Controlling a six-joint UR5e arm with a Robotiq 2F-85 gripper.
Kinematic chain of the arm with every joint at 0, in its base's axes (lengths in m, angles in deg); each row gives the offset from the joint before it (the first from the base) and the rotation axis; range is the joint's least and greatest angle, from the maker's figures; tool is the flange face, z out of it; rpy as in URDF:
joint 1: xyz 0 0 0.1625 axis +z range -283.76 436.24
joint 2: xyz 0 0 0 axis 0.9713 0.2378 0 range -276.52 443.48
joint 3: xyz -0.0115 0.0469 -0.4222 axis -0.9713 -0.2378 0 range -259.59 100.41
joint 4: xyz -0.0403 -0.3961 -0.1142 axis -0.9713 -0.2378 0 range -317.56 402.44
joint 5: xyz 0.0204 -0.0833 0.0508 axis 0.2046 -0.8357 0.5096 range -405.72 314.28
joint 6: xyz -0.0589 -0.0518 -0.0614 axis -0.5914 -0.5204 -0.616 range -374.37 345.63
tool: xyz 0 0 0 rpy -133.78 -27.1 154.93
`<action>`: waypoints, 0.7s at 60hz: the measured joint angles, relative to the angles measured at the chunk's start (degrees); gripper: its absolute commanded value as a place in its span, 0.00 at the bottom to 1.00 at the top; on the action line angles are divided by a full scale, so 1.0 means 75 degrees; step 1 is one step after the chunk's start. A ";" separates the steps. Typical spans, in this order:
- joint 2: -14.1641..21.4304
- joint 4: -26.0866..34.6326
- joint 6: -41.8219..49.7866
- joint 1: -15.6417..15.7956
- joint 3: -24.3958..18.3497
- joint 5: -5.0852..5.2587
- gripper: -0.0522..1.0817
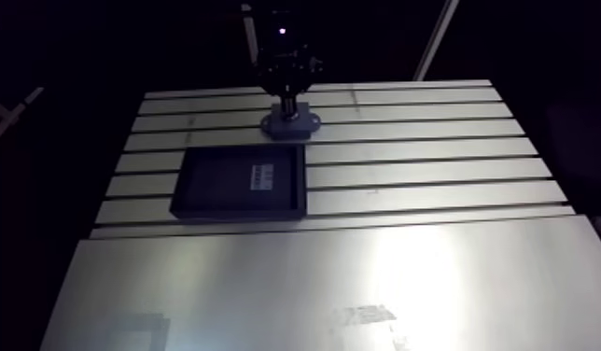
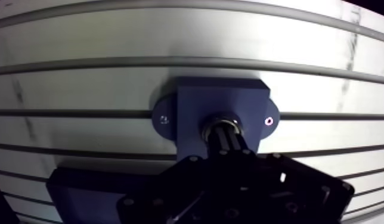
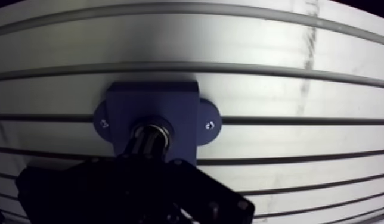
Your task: Pick up the bearing and press it into the housing until flush.
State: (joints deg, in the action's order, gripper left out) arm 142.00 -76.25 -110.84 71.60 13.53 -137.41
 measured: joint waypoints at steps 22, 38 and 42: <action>-0.0003 0.0005 -0.0009 -0.0002 0.0011 -0.0002 1.00; -0.0001 0.0008 -0.0010 -0.0003 0.0021 -0.0002 1.00; -0.0001 0.0008 -0.0009 -0.0002 0.0021 -0.0002 1.00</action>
State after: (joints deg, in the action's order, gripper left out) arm 141.99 -76.19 -110.91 71.59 13.69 -137.42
